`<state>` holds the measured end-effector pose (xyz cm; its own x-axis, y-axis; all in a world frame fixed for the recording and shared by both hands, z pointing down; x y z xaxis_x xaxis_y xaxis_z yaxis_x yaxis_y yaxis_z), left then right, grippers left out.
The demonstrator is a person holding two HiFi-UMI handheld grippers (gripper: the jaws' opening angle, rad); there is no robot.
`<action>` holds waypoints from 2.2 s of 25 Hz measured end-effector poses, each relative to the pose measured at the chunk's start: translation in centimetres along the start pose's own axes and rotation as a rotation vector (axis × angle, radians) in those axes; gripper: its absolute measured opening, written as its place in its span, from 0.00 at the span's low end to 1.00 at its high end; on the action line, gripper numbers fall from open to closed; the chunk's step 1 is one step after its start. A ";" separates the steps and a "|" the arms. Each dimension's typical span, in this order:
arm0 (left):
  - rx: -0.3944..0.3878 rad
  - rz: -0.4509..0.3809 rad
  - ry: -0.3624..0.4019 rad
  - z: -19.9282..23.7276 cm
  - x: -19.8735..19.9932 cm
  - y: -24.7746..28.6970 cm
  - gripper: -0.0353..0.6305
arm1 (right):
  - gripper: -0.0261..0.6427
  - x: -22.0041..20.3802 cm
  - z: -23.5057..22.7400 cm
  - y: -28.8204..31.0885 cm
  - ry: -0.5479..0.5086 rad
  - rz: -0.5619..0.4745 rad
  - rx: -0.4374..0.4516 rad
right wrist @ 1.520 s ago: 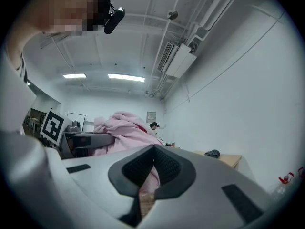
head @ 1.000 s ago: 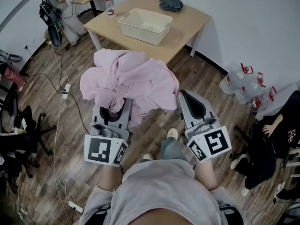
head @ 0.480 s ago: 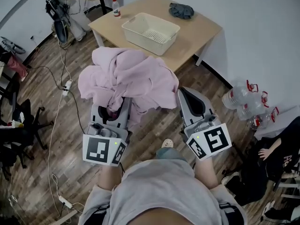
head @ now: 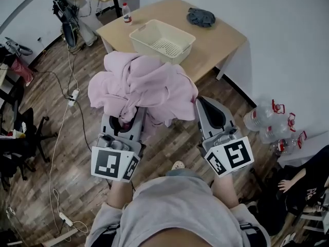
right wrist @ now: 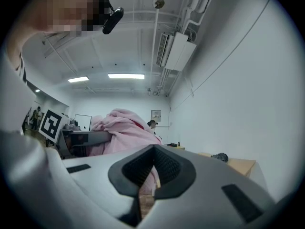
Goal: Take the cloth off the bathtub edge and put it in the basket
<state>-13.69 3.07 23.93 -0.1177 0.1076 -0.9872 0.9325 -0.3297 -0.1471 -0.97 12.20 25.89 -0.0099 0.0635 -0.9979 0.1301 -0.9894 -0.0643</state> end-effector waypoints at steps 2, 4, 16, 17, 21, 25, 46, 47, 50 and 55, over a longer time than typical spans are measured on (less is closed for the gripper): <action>0.009 0.002 0.004 -0.6 -0.2 1.2 0.25 | 0.05 -0.1 -1.5 0.1 0.006 -0.003 0.006; 0.021 0.005 0.010 -1.1 -0.4 2.3 0.25 | 0.05 -0.3 -2.9 0.4 0.015 -0.004 0.014; 0.076 0.025 0.017 -2.1 -1.8 6.3 0.25 | 0.05 -1.8 -7.6 2.2 0.051 0.005 0.072; 0.080 0.028 0.015 -1.7 -1.8 6.6 0.25 | 0.05 -1.8 -7.7 2.7 0.053 0.009 0.075; 0.092 0.043 0.004 1.8 -1.7 9.2 0.25 | 0.05 -1.3 -8.4 7.1 0.059 0.028 0.083; 0.085 0.036 0.005 3.7 -1.9 10.4 0.25 | 0.05 -1.2 -8.8 9.1 0.062 0.019 0.066; -0.065 0.011 0.011 16.3 -3.3 19.7 0.25 | 0.05 -1.3 -9.8 22.0 0.035 -0.009 -0.080; -0.074 0.010 0.010 16.8 -3.3 20.1 0.25 | 0.05 -1.4 -9.9 22.5 0.035 -0.009 -0.091; -0.104 0.006 0.007 18.1 -3.7 21.3 0.25 | 0.05 -1.7 -10.2 23.6 0.035 -0.008 -0.127; -0.154 0.004 -0.003 19.8 -4.4 23.0 0.25 | 0.05 -2.1 -10.5 25.1 0.037 -0.006 -0.184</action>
<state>1.49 -23.54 23.68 -0.1141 0.1040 -0.9880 0.9744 -0.1823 -0.1318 12.71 -11.43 26.38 0.0244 0.0776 -0.9967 0.3093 -0.9486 -0.0663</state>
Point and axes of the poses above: the fingertips, and each gripper's own axes: y forward along the fingers, z to its left, x out of its top, the point moved 1 cm from there along -y, backward along the fingers, and after that the axes turned 6 degrees about -x, right-handed, at the moved point
